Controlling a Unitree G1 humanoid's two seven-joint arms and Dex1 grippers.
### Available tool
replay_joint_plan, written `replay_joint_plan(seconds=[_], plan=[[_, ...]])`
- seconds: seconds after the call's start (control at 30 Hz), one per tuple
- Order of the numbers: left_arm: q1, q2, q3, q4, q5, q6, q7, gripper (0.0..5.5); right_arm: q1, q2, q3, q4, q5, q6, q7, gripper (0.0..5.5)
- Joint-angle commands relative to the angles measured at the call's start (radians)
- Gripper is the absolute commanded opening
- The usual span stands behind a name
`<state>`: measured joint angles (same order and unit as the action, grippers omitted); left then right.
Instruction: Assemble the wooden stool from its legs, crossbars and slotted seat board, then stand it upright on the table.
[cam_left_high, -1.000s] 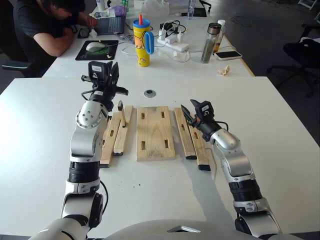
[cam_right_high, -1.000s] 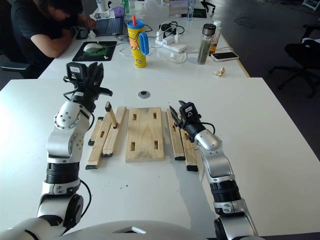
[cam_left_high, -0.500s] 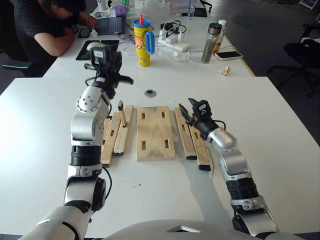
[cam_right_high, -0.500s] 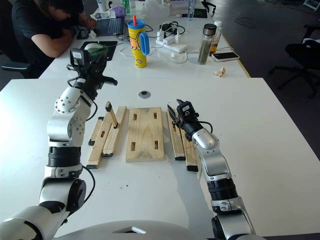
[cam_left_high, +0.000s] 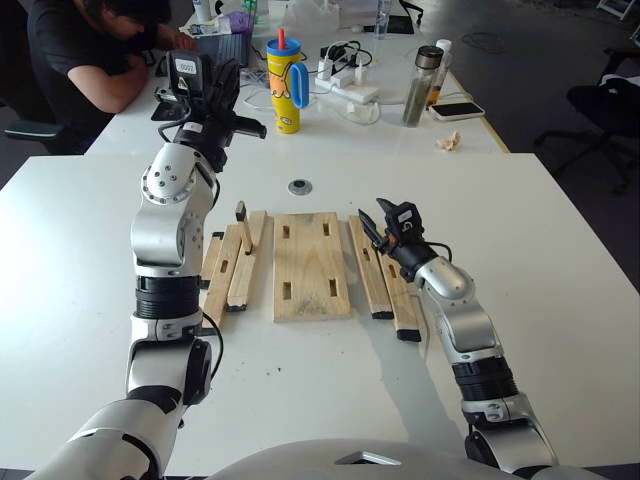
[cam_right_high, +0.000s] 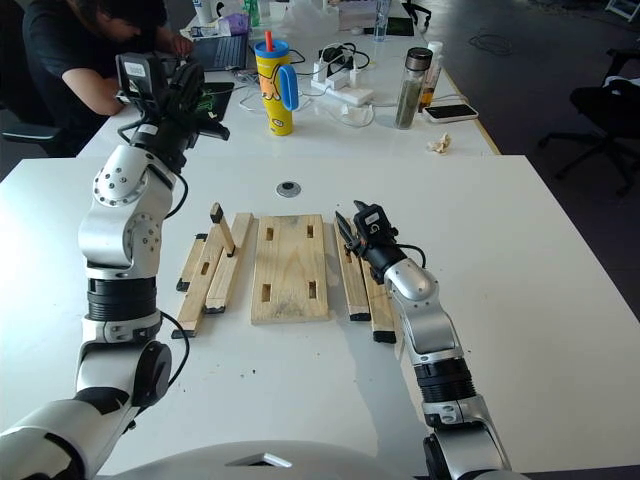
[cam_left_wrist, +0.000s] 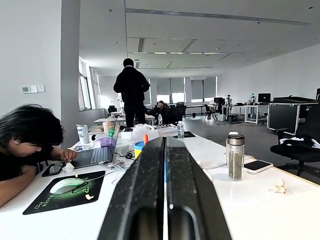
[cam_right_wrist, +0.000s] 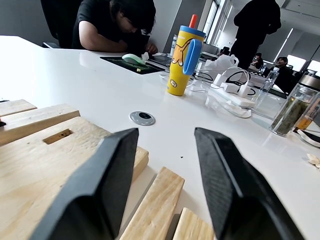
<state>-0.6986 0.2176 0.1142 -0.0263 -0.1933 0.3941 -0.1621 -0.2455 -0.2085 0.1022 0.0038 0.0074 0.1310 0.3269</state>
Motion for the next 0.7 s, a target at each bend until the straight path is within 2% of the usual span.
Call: replay_joint_plan(seconds=[0.03,0.17,0.5,0.7], plan=[[0.196,-0.019,-0.065,0.107,0.021,0.099,-0.022,0.04,0.017,-0.001,0.007,-0.024,-0.001,0.001,0.005,2.07],[0.325,-0.037,-0.083,0.195,0.038,0.105,-0.011,0.04,0.024,-0.012,-0.002,-0.028,0.0,-0.004,0.008,2.07],[0.25,-0.008,-0.056,0.189,0.056,0.061,0.001,0.04,0.013,-0.016,-0.011,-0.017,0.002,-0.006,0.009,2.07],[0.222,-0.006,-0.032,0.108,0.076,-0.074,0.036,0.04,0.017,-0.007,-0.01,-0.017,0.0,-0.007,-0.001,2.07]])
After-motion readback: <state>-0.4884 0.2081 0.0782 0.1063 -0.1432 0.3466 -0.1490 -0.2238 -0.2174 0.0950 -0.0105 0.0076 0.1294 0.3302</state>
